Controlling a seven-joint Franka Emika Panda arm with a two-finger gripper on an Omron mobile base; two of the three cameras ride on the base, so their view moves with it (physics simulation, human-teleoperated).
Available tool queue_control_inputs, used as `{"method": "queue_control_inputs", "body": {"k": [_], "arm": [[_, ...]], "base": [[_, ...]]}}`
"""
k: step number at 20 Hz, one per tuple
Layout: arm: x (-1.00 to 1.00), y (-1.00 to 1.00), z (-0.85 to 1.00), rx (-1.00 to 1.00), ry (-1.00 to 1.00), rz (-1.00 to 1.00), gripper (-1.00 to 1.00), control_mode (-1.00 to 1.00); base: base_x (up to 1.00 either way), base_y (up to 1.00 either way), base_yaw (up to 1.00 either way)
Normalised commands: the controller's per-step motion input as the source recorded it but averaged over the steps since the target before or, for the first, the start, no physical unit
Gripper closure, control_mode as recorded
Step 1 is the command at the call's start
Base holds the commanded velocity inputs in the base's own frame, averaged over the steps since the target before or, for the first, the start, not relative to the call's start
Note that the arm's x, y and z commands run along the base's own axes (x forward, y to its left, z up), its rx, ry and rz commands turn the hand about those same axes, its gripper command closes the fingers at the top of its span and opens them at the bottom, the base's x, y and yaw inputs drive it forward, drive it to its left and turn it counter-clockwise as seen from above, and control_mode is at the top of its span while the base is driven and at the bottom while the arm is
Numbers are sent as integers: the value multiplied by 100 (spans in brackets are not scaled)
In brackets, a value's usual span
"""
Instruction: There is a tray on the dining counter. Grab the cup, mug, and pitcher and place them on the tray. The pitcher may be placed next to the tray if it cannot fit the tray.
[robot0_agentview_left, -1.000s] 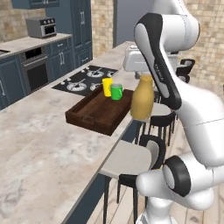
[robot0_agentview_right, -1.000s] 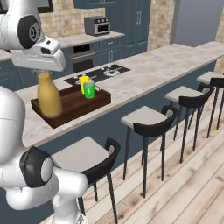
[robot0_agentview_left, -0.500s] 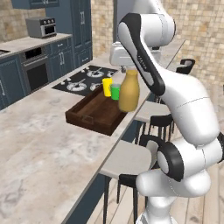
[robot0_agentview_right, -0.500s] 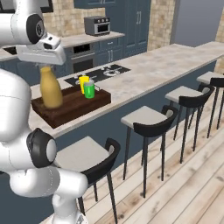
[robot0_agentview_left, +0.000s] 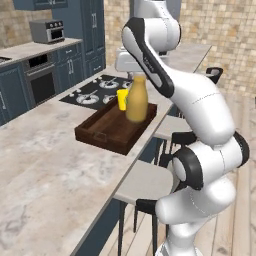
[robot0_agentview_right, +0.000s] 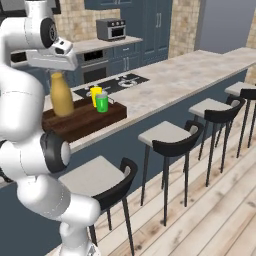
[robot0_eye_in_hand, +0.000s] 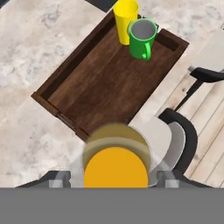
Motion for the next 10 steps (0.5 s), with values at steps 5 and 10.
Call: {"method": "queue_control_inputs", "body": {"k": [5,10], "arm": [[54,16,-15,0,0,0,100,-100],[41,3,-16,0,0,0,100,-100]], "base": [[0,0,0],[0,0,0]]}}
